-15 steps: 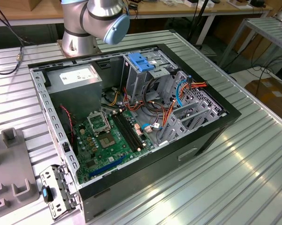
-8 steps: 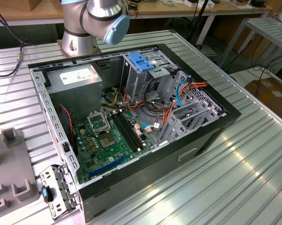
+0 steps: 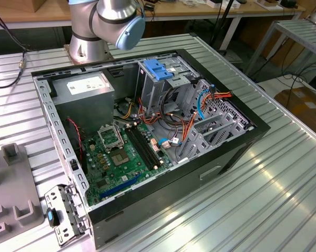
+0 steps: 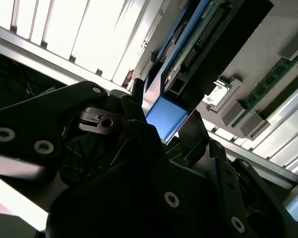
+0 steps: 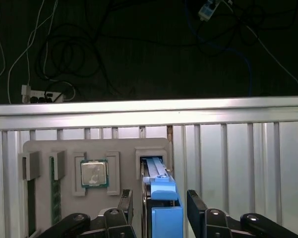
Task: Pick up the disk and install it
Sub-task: 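Pick up the disk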
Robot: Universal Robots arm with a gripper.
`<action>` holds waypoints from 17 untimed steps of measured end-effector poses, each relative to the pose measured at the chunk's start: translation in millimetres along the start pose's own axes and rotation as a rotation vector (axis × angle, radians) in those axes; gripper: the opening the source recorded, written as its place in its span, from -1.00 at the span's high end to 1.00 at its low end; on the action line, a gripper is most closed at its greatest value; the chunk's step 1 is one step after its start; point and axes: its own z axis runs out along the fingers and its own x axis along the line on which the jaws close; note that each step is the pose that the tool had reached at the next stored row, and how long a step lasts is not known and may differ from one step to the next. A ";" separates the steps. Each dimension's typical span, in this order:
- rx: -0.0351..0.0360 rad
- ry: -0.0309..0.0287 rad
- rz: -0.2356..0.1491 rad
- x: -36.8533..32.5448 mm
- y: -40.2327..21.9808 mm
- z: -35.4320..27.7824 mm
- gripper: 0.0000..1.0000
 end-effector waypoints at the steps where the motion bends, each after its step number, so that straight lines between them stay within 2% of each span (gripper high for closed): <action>1: -0.0001 0.0000 0.000 0.0 0.0 1.3 -0.11; 4: -0.0003 0.0001 0.000 -0.1 0.1 2.4 -0.09; 6: 0.0001 0.0000 0.000 -0.1 0.0 2.8 0.18; 17: 0.0005 0.0011 0.007 -0.2 -1.9 4.4 0.18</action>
